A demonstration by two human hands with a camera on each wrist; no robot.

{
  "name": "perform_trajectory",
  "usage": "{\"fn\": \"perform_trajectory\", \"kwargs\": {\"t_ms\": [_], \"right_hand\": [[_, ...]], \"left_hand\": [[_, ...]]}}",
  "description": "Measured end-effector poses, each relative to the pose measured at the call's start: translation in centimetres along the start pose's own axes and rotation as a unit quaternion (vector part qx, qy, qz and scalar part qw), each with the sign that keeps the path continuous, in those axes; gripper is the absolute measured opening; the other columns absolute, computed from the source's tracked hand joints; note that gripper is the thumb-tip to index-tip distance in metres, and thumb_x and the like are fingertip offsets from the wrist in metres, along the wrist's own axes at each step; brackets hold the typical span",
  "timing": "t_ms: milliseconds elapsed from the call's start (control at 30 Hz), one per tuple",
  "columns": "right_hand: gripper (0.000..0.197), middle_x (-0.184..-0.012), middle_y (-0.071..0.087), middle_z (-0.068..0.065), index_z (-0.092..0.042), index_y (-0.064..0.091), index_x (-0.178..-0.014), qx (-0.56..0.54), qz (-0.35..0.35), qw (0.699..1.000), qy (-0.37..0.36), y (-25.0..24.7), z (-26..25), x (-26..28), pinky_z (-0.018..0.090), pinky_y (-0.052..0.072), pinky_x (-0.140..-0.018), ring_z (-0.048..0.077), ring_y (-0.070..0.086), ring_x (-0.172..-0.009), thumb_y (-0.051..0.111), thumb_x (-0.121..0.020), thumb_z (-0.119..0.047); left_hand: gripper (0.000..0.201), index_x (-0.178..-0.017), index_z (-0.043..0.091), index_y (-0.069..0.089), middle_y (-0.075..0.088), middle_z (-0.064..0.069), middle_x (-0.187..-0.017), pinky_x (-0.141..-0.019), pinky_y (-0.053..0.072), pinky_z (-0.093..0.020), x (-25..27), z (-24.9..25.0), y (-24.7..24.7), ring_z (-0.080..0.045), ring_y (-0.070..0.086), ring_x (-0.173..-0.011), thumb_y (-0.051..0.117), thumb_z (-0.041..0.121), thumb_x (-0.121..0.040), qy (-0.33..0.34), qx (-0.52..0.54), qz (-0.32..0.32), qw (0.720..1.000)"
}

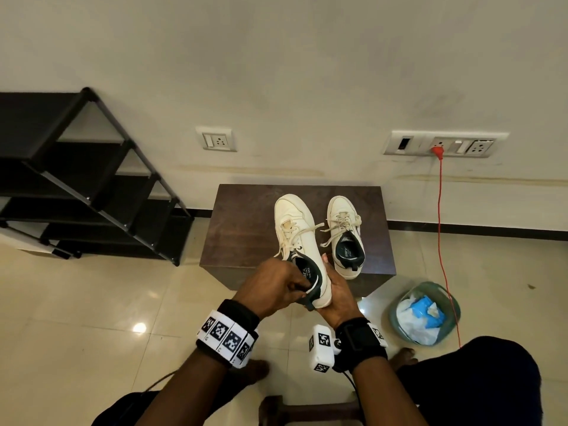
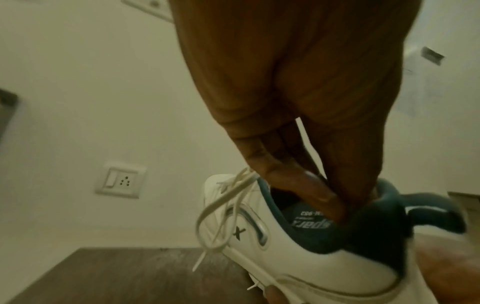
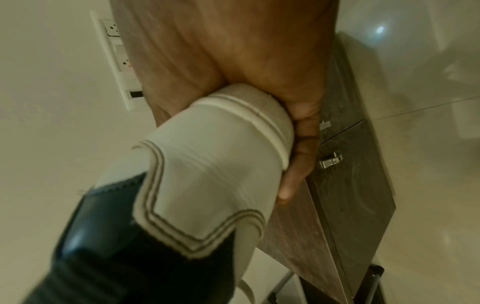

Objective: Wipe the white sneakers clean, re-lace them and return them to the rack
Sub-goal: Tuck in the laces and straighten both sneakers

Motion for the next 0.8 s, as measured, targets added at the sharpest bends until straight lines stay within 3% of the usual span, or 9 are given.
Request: {"fn": "perform_trajectory", "kwargs": {"t_ms": [100,233,300,333,367,433,600,700,800], "right_hand": [[0.050,-0.122,0.070,0.019,-0.009,0.077,-0.112,0.010,0.021,1.000,-0.003,0.2,0.0,-0.1,0.044,0.058,-0.092,0.031,0.069,-0.110,0.038,-0.107,-0.039],[0.050,-0.117,0.072,0.016,-0.008,0.073,-0.118,0.010,0.050,0.998,0.026,0.2,-0.5,-0.4,0.042,0.061,-0.080,0.031,0.071,-0.104,0.046,-0.101,-0.046],[0.049,-0.130,0.066,0.015,-0.010,0.070,-0.125,0.003,0.068,0.997,0.030,-0.5,-0.7,-0.5,0.049,0.052,-0.099,0.033,0.065,-0.117,0.047,-0.102,-0.046],[0.051,-0.140,0.060,0.015,-0.011,0.063,-0.136,-0.001,0.074,0.997,0.035,-0.8,-0.6,-0.6,0.053,0.040,-0.112,0.034,0.056,-0.130,0.048,-0.102,-0.046],[0.054,-0.146,0.055,0.014,-0.013,0.055,-0.143,-0.005,0.082,0.996,0.039,-1.2,-0.5,-0.7,0.054,0.029,-0.119,0.034,0.048,-0.137,0.049,-0.102,-0.047],[0.056,-0.147,0.054,0.014,-0.013,0.053,-0.145,0.001,0.096,0.994,0.046,-2.2,-0.2,-1.0,0.053,0.023,-0.122,0.034,0.044,-0.141,0.052,-0.101,-0.048],[0.051,-0.136,0.063,0.012,-0.014,0.059,-0.139,-0.007,0.083,0.996,0.045,-0.8,-0.2,-0.6,0.045,0.049,-0.104,0.030,0.060,-0.124,0.051,-0.102,-0.048],[0.055,-0.147,0.054,0.011,-0.016,0.052,-0.146,0.021,0.064,0.997,0.044,-0.5,-0.5,-0.6,0.046,0.024,-0.121,0.032,0.049,-0.136,0.051,-0.101,-0.048],[0.057,-0.152,0.049,0.011,-0.017,0.054,-0.145,0.044,0.078,0.995,0.041,-1.0,-0.2,-1.0,0.046,0.018,-0.121,0.032,0.040,-0.144,0.056,-0.098,-0.050]], "left_hand": [[0.013,-0.092,0.024,0.078,0.074,0.008,-0.084,-0.070,0.055,-0.028,-0.4,0.1,0.1,-0.007,0.066,-0.074,0.076,0.026,-0.079,-0.036,-0.035,0.018,0.999],[0.020,-0.085,0.027,0.068,0.068,0.013,-0.075,-0.065,0.057,-0.033,0.2,-1.0,0.5,-0.004,0.064,-0.070,0.076,0.020,-0.068,-0.086,0.069,0.128,0.986],[0.026,-0.087,0.029,0.062,0.063,0.013,-0.080,-0.063,0.055,-0.035,0.6,-1.3,0.2,-0.007,0.062,-0.073,0.075,0.017,-0.068,-0.064,0.100,0.183,0.976],[0.027,-0.089,0.029,0.062,0.060,0.012,-0.082,-0.062,0.054,-0.036,0.7,-1.3,0.0,-0.008,0.060,-0.074,0.074,0.015,-0.069,-0.051,0.104,0.199,0.973],[0.028,-0.092,0.029,0.066,0.057,0.012,-0.084,-0.061,0.053,-0.035,0.7,-1.4,-0.1,-0.008,0.058,-0.074,0.075,0.014,-0.070,-0.039,0.094,0.203,0.974],[0.031,-0.102,0.031,0.076,0.051,0.011,-0.088,-0.061,0.052,-0.030,0.5,-1.4,0.0,-0.009,0.054,-0.075,0.077,0.014,-0.075,-0.026,0.043,0.175,0.983],[0.023,-0.102,0.027,0.081,0.063,0.008,-0.108,-0.073,0.058,-0.029,0.4,-1.1,0.5,-0.007,0.062,-0.085,0.078,0.021,-0.081,-0.007,0.034,0.136,0.990],[0.021,-0.096,0.025,0.081,0.072,0.008,-0.099,-0.072,0.058,-0.028,0.5,-1.3,-0.1,-0.003,0.065,-0.082,0.082,0.012,-0.079,-0.012,0.074,0.151,0.986],[0.027,-0.095,0.021,0.071,0.073,0.009,-0.083,-0.072,0.059,-0.030,0.5,-1.3,-0.4,-0.004,0.069,-0.077,0.083,0.004,-0.078,-0.060,0.147,0.152,0.976]]}}
Point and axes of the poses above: each hand's wrist, its own x-axis away from the middle knuckle, its own y-axis out of the palm, z = x × y, the point moved 4 cm from there along -x, towards the middle knuckle
